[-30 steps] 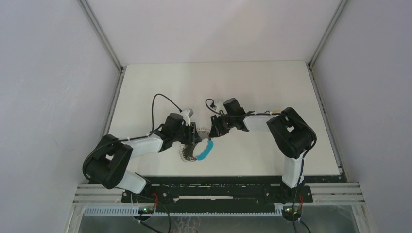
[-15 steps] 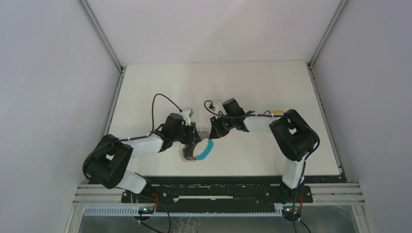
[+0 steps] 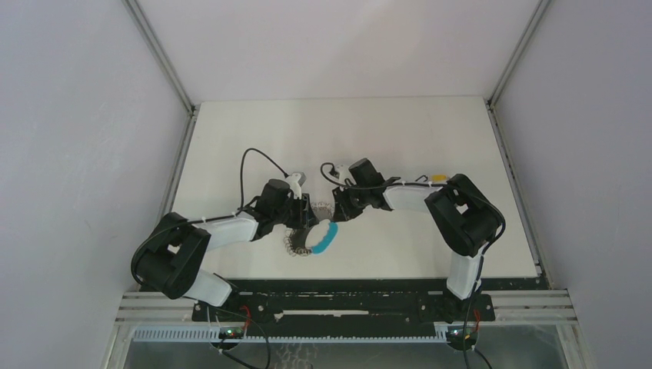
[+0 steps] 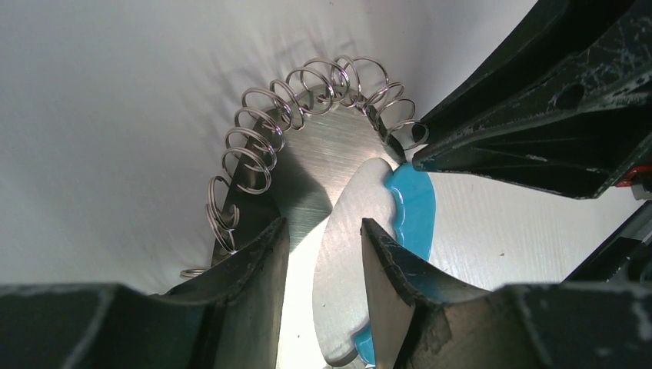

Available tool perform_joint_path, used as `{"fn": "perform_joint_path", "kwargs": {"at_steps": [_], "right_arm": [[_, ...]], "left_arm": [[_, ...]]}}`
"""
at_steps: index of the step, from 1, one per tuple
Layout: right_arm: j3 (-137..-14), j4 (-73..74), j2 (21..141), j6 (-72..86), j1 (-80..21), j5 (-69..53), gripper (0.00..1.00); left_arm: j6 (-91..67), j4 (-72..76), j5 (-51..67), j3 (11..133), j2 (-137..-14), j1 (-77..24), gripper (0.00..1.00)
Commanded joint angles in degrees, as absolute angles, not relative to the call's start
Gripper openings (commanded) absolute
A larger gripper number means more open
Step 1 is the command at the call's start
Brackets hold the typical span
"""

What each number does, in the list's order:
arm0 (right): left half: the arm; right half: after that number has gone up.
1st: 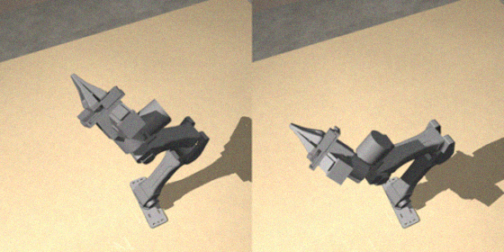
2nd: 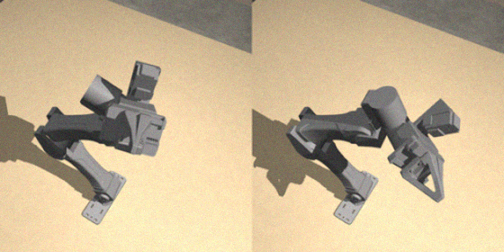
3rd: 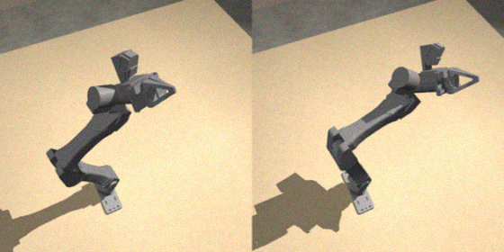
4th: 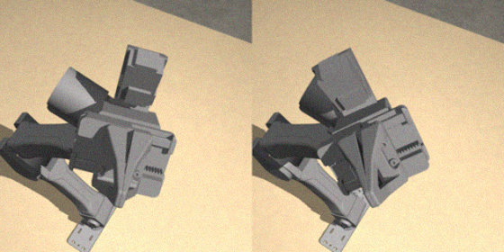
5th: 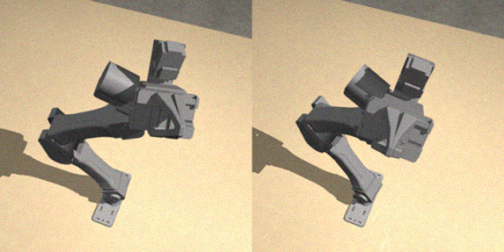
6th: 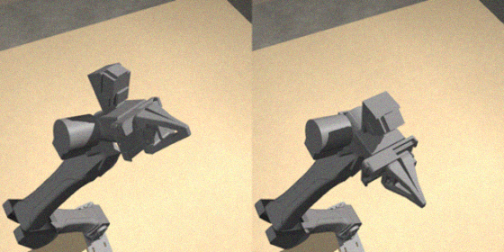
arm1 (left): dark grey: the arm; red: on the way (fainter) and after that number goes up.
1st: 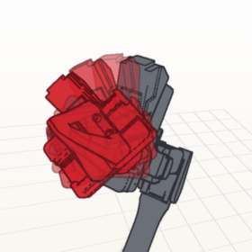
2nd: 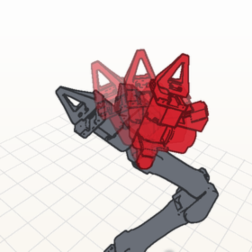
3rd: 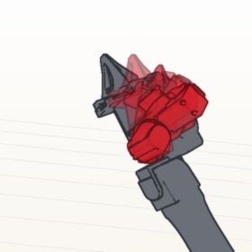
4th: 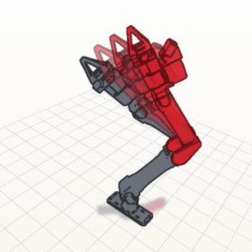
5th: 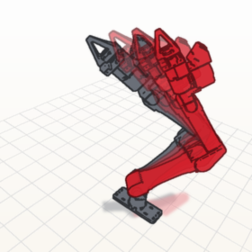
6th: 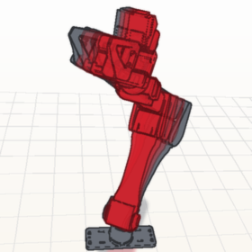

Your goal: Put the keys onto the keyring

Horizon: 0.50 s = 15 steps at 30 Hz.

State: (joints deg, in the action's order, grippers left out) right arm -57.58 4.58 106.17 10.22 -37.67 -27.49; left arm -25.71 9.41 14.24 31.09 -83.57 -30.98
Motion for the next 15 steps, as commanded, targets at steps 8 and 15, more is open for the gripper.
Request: {"fn": "perform_joint_path", "kwargs": {"at_steps": [8,15], "right_arm": [[-59.03,2.65,103.11,8.52,-39.90,-25.38,0.21],[-59.95,2.32,104.49,8.91,-39.90,-24.53,0.20]], "left_arm": [[-24.17,8.10,14.02,30.86,-83.47,-30.81,0.45],[-24.17,8.09,14.05,30.99,-83.65,-30.77,0.45]]}}
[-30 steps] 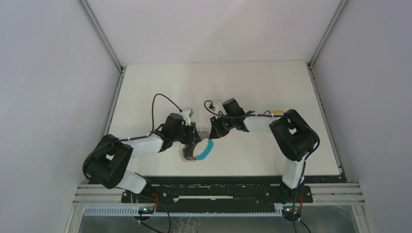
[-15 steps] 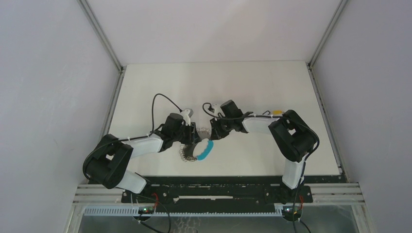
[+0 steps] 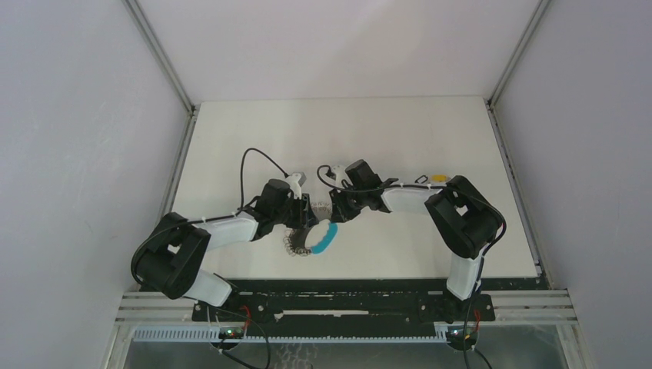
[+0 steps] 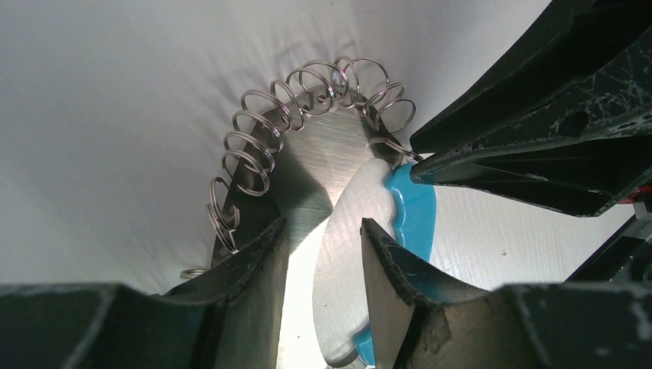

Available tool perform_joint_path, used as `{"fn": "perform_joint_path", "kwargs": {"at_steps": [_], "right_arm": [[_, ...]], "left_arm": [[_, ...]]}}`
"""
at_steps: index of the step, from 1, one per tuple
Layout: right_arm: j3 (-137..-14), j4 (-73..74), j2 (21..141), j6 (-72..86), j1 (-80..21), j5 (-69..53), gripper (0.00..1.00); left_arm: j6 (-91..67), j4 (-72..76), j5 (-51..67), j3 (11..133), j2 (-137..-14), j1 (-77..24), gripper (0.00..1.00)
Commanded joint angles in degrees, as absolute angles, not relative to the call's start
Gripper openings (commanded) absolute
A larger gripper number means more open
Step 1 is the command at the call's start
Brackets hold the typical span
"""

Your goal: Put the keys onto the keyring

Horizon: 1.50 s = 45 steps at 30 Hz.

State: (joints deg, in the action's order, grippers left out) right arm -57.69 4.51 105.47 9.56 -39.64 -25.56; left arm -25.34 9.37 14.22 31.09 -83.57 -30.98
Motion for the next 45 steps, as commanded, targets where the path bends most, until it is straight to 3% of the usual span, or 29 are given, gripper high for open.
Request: {"fn": "perform_joint_path", "kwargs": {"at_steps": [1,9,21,25,32,45], "right_arm": [[-59.94,2.22,104.56,8.96,-39.90,-24.23,0.20],[-59.94,2.15,105.25,8.12,-39.99,-22.71,0.25],[-60.38,1.80,106.61,6.75,-40.43,-22.32,0.23],[-60.38,2.20,106.52,5.67,-40.27,-21.78,0.20],[-60.37,3.77,105.03,2.72,-40.49,-21.86,0.00],[-58.80,5.38,93.21,-4.49,-41.93,-19.99,0.00]], "left_arm": [[-24.21,8.11,14.06,30.99,-83.66,-30.76,0.45],[-24.10,8.09,14.54,31.42,-84.31,-30.77,0.45],[-23.82,8.09,14.87,31.46,-84.84,-30.79,0.44],[-23.33,8.09,14.97,31.46,-84.98,-30.77,0.44],[-21.63,9.77,15.54,30.07,-81.94,-30.71,0.44],[-20.44,19.04,21.07,25.51,-71.04,-28.48,0.47]]}}
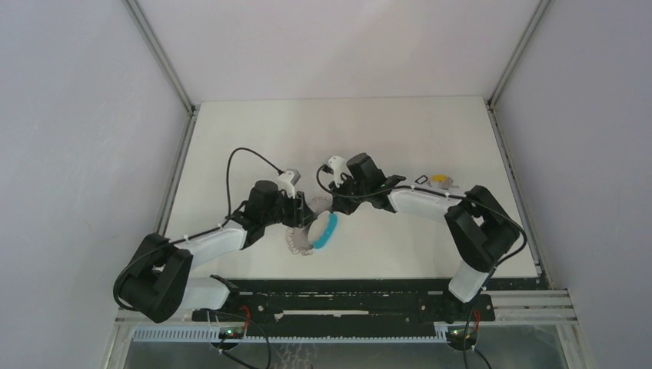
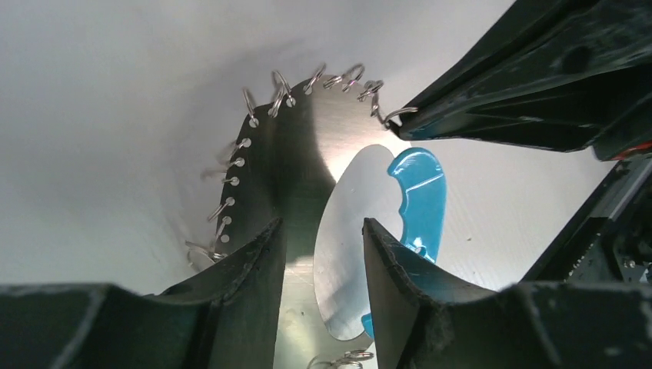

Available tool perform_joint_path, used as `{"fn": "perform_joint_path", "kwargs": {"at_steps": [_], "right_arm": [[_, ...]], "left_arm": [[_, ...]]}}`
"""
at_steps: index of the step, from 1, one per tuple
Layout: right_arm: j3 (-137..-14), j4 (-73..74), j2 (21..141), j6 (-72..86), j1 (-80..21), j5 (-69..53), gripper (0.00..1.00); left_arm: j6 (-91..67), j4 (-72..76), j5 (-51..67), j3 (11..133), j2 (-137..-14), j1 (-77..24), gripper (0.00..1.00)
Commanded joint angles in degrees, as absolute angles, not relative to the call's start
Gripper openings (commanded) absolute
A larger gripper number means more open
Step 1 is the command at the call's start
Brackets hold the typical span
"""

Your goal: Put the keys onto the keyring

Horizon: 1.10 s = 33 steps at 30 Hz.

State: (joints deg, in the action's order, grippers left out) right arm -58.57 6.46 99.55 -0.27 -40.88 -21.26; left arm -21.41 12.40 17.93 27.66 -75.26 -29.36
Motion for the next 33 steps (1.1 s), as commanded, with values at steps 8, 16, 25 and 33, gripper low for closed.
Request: {"fn": "perform_joint_path", "kwargs": {"at_steps": [8,16,25,33], "right_arm": [[-58.80,9.17,85.93,-10.29,-43.50,-16.44,0.00],[-58.68,11.15,78.70,-17.62,-44.46,-18.56,0.00],[-59.27,10.22,77.09,-24.92,-48.10,-15.44,0.00],[-59.46,12.32,76.00,-27.75,-48.67,-14.85,0.00]], "left_arm": [[-18.53,28.07,24.05,20.65,-61.31,-28.47,0.50],[-15.15,37.18,25.65,14.62,-50.90,-28.41,0.55],[-13.10,36.78,23.71,12.40,-44.88,-28.39,0.57],[-11.54,42.51,28.32,11.31,-47.10,-28.39,0.57]]}}
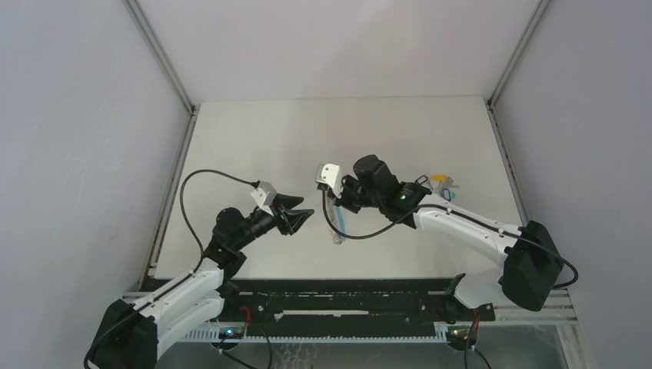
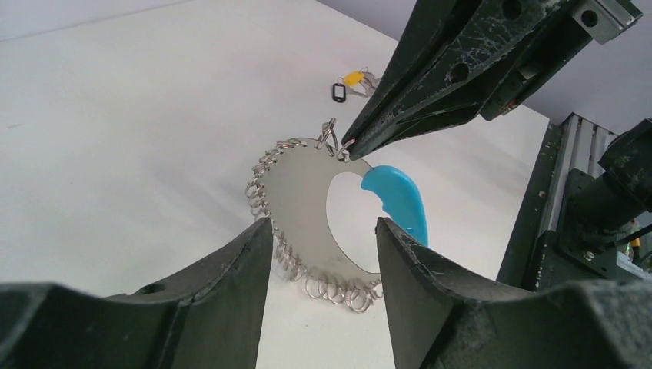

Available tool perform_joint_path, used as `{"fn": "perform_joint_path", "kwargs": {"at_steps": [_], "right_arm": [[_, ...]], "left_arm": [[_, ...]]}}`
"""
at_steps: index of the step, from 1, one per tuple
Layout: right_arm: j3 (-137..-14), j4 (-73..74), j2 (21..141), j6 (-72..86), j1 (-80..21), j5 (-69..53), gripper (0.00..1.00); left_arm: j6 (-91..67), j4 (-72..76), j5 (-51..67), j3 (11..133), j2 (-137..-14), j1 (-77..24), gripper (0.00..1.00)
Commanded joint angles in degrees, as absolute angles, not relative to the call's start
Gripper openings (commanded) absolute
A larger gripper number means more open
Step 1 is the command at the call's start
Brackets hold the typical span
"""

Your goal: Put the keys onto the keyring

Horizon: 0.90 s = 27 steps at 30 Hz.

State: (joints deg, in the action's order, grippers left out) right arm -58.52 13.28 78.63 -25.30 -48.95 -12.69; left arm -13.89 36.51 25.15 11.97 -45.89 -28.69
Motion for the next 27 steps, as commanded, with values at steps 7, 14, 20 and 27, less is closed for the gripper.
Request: {"fn": "perform_joint_path", "kwargs": {"at_steps": [7,14,20,27], "right_arm": [[-59.24,13.13,76.00,-28.39,-45.39,-20.77,0.00],[-58.08,10.78,76.64,-30.74,-41.75,-29.42,0.00],[-58.01,11.49,76.27,-33.23,-39.07,-34.74,0.00],[-57.99,11.90,75.74,-36.14,-38.19,-40.52,0.00]], "left_arm": [[-9.63,45.41,34.01,14.24,-53.51,-28.39,0.64],[-7.08,45.92,38.57,20.19,-61.87,-28.39,0.67],[-1.04,43.32,39.64,23.00,-64.78,-28.30,0.70],[3.63,47.84,42.67,22.51,-65.44,-28.13,0.67]]}}
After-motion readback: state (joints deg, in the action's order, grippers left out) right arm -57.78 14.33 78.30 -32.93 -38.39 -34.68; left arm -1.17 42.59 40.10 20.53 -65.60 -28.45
